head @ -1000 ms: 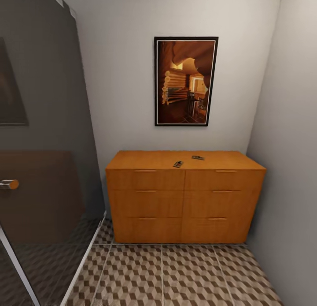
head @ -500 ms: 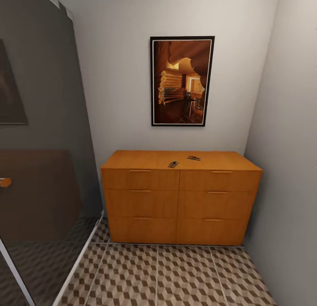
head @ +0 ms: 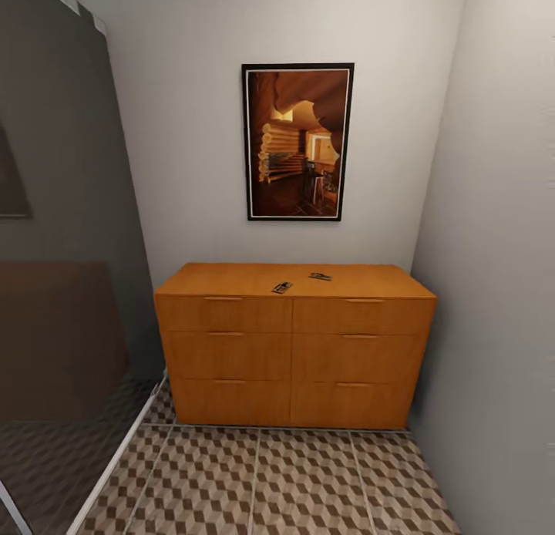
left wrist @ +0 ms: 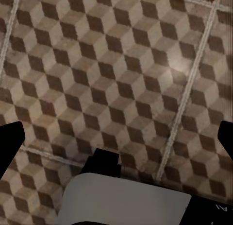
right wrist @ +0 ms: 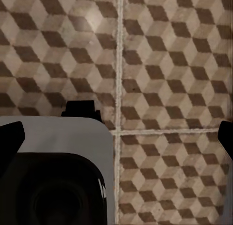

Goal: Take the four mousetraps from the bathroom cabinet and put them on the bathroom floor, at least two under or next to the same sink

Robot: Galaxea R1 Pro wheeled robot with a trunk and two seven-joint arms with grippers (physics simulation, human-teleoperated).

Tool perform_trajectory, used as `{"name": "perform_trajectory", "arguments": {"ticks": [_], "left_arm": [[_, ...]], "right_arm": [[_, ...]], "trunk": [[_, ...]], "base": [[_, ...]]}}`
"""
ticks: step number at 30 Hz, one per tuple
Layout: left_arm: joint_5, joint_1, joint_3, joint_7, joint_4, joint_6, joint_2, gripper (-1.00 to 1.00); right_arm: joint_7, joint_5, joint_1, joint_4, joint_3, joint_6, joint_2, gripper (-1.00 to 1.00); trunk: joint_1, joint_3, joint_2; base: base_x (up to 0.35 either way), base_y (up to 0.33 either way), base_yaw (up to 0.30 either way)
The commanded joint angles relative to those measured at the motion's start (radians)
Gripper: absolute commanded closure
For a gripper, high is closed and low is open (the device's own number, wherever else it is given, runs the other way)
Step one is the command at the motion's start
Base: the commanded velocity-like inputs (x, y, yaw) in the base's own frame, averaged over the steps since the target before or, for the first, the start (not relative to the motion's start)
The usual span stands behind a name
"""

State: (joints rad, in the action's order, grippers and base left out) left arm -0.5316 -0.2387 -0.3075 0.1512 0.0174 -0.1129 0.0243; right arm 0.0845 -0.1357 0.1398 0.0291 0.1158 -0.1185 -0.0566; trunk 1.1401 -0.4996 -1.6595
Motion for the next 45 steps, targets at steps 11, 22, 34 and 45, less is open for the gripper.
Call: {"name": "perform_trajectory", "arguments": {"ticks": [11,22,34,45], "left_arm": [[-0.007,-0.001,-0.008,0.005,0.000,-0.005,0.001,-1.00],[-0.009,-0.001,-0.009,0.004,0.000,-0.004,-0.001,-1.00],[-0.010,0.000,-0.008,0.004,-0.001,-0.004,0.000,-1.00],[-0.010,-0.001,-0.008,0.004,-0.001,-0.004,0.000,-1.00]], "right_arm": [[0.003,-0.011,0.001,0.003,0.008,-0.005,0.000,-1.00],[0.003,-0.011,0.001,0.003,0.008,-0.004,0.000,-1.00],[0.002,-0.012,0.001,0.003,0.008,-0.004,0.000,-1.00],[0.003,-0.012,0.001,0.003,0.007,-0.004,0.000,-1.00]], "trunk": [[0.000,-0.001,-0.001],[0.000,-0.001,-0.001],[0.000,-0.001,-0.001],[0.000,-0.001,-0.001]], "base": [[0.000,-0.093,0.000],[0.097,-0.074,0.000],[0.235,-0.171,0.000],[0.243,-0.177,0.000]]}}
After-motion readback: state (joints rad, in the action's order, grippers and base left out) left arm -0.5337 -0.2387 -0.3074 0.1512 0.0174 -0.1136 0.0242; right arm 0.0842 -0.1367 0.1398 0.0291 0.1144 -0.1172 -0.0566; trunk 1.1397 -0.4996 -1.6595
